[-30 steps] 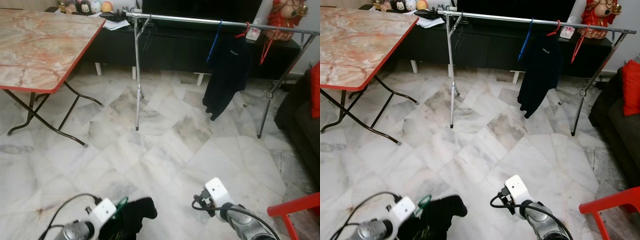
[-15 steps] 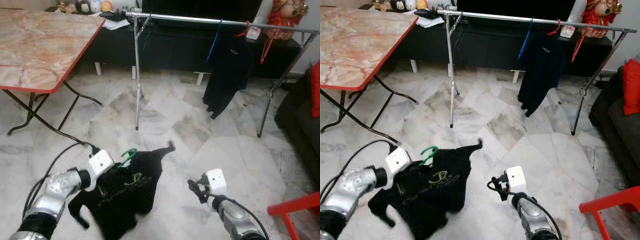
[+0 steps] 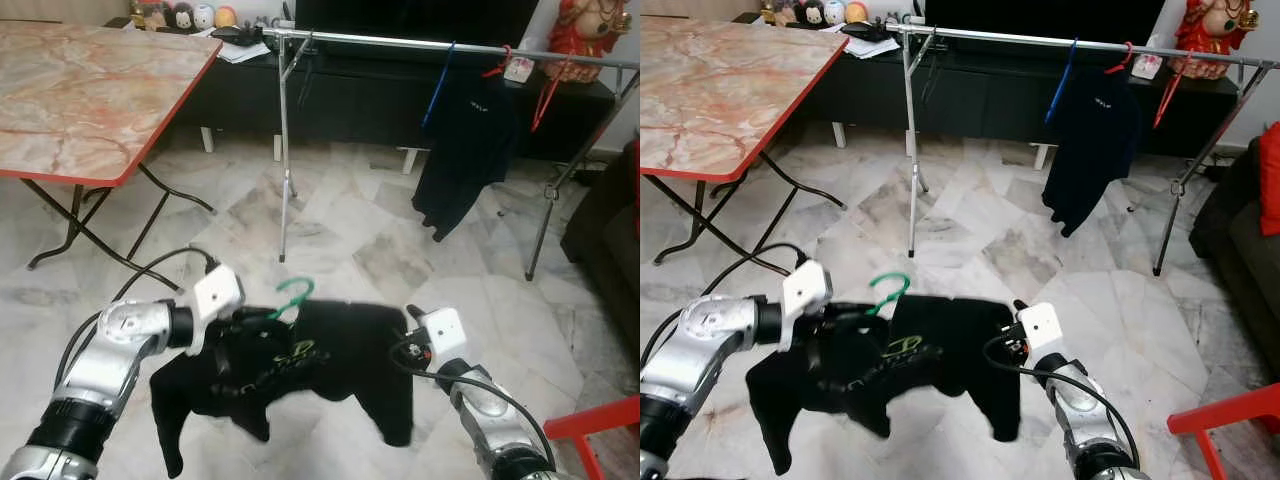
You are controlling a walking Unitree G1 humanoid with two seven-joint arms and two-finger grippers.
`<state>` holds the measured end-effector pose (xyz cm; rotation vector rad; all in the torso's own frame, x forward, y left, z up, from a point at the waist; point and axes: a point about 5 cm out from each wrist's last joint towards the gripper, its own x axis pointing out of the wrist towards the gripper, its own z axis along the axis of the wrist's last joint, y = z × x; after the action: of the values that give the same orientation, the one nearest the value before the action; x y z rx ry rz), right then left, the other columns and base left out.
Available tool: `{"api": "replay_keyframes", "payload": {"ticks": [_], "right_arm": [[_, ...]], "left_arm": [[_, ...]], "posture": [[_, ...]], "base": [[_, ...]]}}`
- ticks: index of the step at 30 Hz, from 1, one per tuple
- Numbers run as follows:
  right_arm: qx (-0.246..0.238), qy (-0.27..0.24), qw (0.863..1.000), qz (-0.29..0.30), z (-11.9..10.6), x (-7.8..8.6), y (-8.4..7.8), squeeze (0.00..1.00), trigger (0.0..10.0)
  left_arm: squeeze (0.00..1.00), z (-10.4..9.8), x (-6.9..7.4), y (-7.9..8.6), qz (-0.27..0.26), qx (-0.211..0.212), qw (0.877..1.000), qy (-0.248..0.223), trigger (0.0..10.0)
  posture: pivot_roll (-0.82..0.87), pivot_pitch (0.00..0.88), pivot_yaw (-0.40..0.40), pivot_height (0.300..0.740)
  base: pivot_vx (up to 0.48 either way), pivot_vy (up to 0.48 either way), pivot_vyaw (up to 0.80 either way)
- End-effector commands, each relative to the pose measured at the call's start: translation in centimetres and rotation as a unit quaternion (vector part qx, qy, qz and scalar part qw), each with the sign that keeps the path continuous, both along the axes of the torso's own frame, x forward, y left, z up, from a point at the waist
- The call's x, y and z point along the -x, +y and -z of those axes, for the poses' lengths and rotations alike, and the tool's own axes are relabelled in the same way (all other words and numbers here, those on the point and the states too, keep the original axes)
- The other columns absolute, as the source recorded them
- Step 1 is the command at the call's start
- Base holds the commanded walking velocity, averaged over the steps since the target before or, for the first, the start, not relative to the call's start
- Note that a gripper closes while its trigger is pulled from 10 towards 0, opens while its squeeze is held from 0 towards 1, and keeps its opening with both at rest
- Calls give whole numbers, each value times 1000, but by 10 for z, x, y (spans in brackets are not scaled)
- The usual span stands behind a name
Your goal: Hang hanger
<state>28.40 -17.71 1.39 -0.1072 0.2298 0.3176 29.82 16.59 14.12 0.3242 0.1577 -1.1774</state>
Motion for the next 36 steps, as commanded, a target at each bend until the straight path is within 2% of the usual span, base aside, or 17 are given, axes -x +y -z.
{"api": "replay_keyframes", "payload": {"ticks": [1, 5, 9, 13, 16, 23, 27, 32, 36], "right_arm": [[-8, -9, 999, 33, 2, 5, -4, 0, 10000], [-7, -30, 996, 86, 2, 8, -10, 0, 10000], [1, -42, 989, 142, 2, 12, -20, 0, 10000], [7, -46, 988, 148, 4, 15, -20, 0, 10000], [12, -47, 990, 131, 7, 18, -11, 0, 10000], [24, -43, 989, 137, 10, 21, -10, 0, 10000], [57, -71, 985, 147, 4, 20, -16, 0, 10000], [64, -85, 980, 167, 1, 19, -21, 0, 10000], [46, -78, 984, 156, 2, 19, -15, 0, 10000]], "left_arm": [[0, -22, -5, -4, -1, 36, 999, -28, 10000], [0, -29, -13, -3, -25, 58, 997, -32, 10000], [0, -38, -14, -4, -24, 91, 995, -27, 10000], [0, -45, -11, -4, -3, 113, 994, -15, 10000], [0, -51, -4, -8, 33, 133, 991, 2, 10000], [0, -52, 9, -14, 87, 132, 987, 28, 10000], [0, -44, 17, -13, 112, 117, 985, 54, 10000], [0, -37, 20, -10, 113, 104, 986, 68, 10000], [0, -40, 21, -11, 117, 108, 985, 68, 10000]], "posture": [[12, 0, -77, 740], [4, 0, -71, 740], [0, 0, -67, 740], [1, 0, -63, 740], [-1, 0, -58, 740], [1, 0, -55, 740], [-2, 0, -52, 740], [-4, 0, -49, 740], [-1, 0, -49, 740]], "base": [[0, 0, 0], [0, 0, 0], [0, 0, 0], [0, 0, 0], [0, 0, 0], [0, 0, 0], [0, 0, 0], [0, 0, 0], [0, 0, 0]]}}
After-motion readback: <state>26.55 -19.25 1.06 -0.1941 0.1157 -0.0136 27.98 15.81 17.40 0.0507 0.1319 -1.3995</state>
